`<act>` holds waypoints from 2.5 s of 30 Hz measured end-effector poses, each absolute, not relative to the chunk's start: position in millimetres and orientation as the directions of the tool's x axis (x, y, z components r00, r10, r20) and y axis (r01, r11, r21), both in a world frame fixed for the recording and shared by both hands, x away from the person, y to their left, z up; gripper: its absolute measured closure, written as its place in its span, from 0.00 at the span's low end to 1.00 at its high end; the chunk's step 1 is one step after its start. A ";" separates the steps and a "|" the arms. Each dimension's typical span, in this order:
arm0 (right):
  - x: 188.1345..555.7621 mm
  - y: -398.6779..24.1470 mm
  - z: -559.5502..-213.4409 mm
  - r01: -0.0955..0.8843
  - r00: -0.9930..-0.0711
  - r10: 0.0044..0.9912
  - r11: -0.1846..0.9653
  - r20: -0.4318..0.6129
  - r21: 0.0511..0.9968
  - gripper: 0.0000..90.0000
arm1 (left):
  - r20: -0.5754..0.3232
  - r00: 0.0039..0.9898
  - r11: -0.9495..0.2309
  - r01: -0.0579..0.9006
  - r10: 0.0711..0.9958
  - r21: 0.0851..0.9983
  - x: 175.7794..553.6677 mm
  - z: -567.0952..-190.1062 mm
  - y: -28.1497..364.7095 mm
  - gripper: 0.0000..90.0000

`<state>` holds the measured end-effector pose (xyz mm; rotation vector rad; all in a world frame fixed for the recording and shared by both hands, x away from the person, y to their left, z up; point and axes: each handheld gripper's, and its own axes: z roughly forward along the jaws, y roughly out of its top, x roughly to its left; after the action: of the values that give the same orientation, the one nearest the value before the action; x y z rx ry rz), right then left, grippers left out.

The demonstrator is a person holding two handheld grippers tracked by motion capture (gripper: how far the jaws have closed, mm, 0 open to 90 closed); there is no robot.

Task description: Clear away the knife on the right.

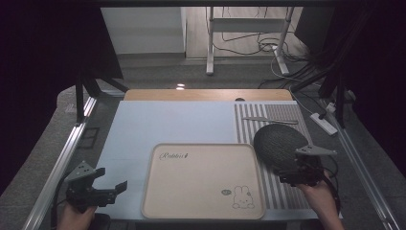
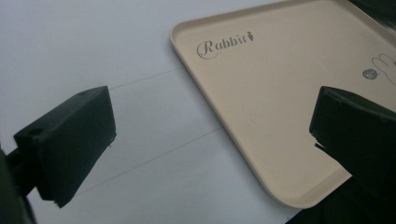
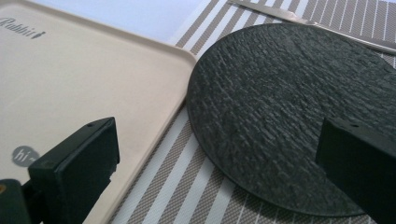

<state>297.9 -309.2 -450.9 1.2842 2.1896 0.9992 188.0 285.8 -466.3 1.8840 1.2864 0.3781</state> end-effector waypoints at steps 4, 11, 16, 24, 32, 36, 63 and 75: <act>304.4 -309.9 -451.9 0.577 -0.487 0.873 0.321 0.001 0.751 0.00 | -0.188 0.436 -0.156 0.639 0.880 0.753 188.0 -466.3 285.8 0.00; 317.1 -311.4 -455.4 0.585 -0.479 0.878 0.327 -0.010 0.742 0.00 | -0.188 0.436 -0.157 0.642 0.880 0.751 188.3 -466.3 285.7 0.00; 323.3 -312.6 -456.7 0.590 -0.472 0.881 0.327 -0.012 0.738 0.00 | -0.188 0.435 -0.157 0.642 0.880 0.751 188.3 -466.3 285.7 0.00; 336.0 -312.3 -459.0 0.602 -0.462 0.887 0.329 -0.019 0.727 0.00 | -0.196 0.432 -0.150 0.646 0.880 0.748 188.9 -466.7 286.3 0.00; 347.7 -311.5 -461.2 0.606 -0.459 0.888 0.340 -0.033 0.719 0.00 | -0.197 0.433 -0.151 0.647 0.879 0.747 189.1 -466.7 286.3 0.00; 352.9 -312.7 -462.0 0.615 -0.459 0.888 0.332 -0.017 0.715 0.00 | -0.198 0.437 -0.155 0.648 0.877 0.745 189.6 -466.8 286.1 0.00; 398.8 -318.3 -465.7 0.626 -0.388 0.920 0.314 -0.064 0.714 0.00 | -0.208 0.452 -0.159 0.648 0.868 0.745 190.1 -467.0 286.9 0.00; 421.0 -330.3 -469.4 0.684 -0.346 0.934 0.313 -0.084 0.659 0.00 | -0.210 0.453 -0.160 0.651 0.866 0.742 190.9 -467.2 286.6 0.00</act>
<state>421.0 -330.3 -469.4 1.4320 2.1298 0.7336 190.9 286.6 -467.2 1.8930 1.2765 0.3358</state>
